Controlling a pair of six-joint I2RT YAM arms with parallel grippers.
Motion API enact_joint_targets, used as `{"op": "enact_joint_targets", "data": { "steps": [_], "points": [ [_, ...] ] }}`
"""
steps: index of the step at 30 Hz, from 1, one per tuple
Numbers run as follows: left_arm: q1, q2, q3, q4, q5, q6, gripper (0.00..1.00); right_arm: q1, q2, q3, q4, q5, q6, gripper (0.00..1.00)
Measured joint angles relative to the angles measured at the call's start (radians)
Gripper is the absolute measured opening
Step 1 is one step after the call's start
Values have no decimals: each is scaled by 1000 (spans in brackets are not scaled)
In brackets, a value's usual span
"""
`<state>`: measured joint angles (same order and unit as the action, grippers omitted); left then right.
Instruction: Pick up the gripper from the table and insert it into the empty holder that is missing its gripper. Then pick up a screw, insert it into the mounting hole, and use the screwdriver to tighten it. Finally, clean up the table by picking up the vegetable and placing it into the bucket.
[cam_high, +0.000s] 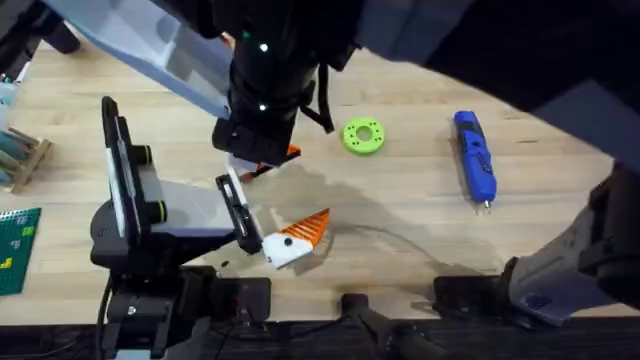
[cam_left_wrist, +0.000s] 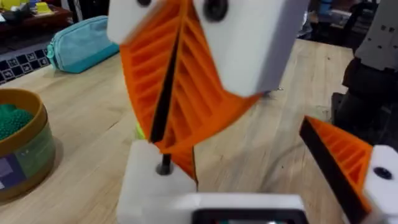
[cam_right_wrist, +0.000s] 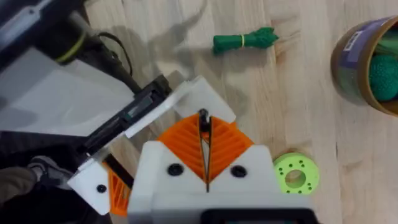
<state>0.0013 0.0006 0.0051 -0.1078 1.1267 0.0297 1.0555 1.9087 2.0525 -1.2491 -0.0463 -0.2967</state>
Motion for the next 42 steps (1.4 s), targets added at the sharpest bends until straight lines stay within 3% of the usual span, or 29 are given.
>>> {"op": "enact_joint_targets", "data": {
  "steps": [31,32,34,38,42],
  "points": [
    [0,0,0,-1,3,-8,986,0,42,6,15,-2,0,12],
    [0,0,0,0,3,-7,986,0,42,6,14,-3,1,48],
    [0,0,0,-1,3,-7,986,0,42,6,13,-3,1,212],
    [1,0,0,-1,3,-8,986,-8,42,7,7,20,-5,773],
    [1,0,0,-1,3,-7,986,-15,42,10,7,24,-8,831]
  ]
}}
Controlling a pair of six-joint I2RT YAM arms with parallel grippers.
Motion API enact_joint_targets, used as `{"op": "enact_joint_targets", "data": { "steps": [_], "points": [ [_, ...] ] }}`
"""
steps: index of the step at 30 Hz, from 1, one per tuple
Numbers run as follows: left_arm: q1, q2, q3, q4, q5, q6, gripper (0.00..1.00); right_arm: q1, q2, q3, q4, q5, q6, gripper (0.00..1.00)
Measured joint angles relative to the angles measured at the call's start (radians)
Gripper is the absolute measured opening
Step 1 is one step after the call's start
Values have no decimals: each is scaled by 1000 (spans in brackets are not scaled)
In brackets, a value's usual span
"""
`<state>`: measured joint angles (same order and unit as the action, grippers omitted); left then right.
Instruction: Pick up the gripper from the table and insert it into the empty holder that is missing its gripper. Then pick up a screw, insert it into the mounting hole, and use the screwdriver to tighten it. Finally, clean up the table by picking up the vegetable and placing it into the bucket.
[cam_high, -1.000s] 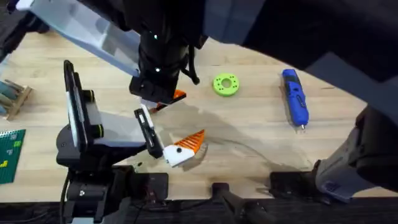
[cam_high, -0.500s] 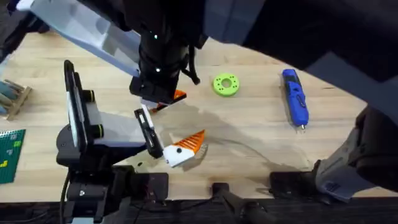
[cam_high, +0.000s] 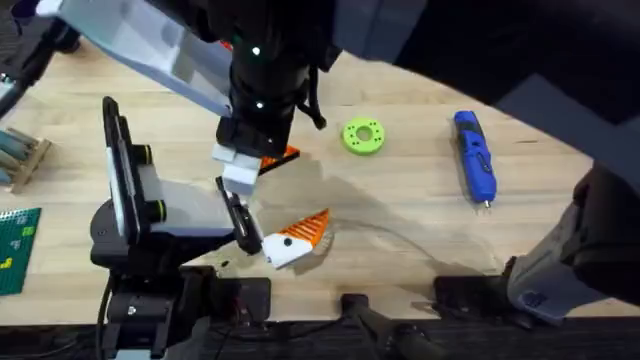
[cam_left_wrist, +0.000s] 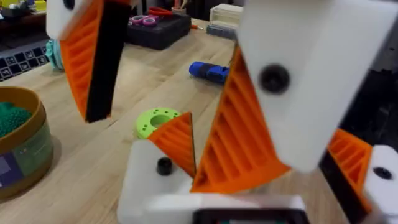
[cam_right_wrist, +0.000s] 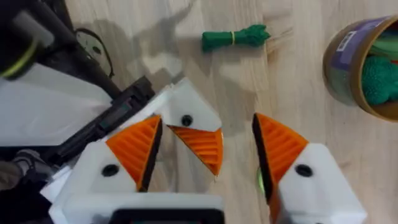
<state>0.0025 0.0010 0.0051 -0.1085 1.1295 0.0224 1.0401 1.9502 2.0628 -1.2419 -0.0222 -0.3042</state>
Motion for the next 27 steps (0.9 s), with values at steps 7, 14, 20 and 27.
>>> {"op": "enact_joint_targets", "data": {
  "steps": [7,14,20,27],
  "points": [
    [0,0,0,0,1,4,987,-3,-9,0,-9,-5,0,837],
    [0,0,0,0,1,5,987,-14,-44,0,-27,-18,0,839],
    [0,0,0,0,1,5,987,-54,-106,0,-116,-24,0,841],
    [0,0,0,0,1,5,987,-154,-195,0,-209,-24,0,841]
  ]
}}
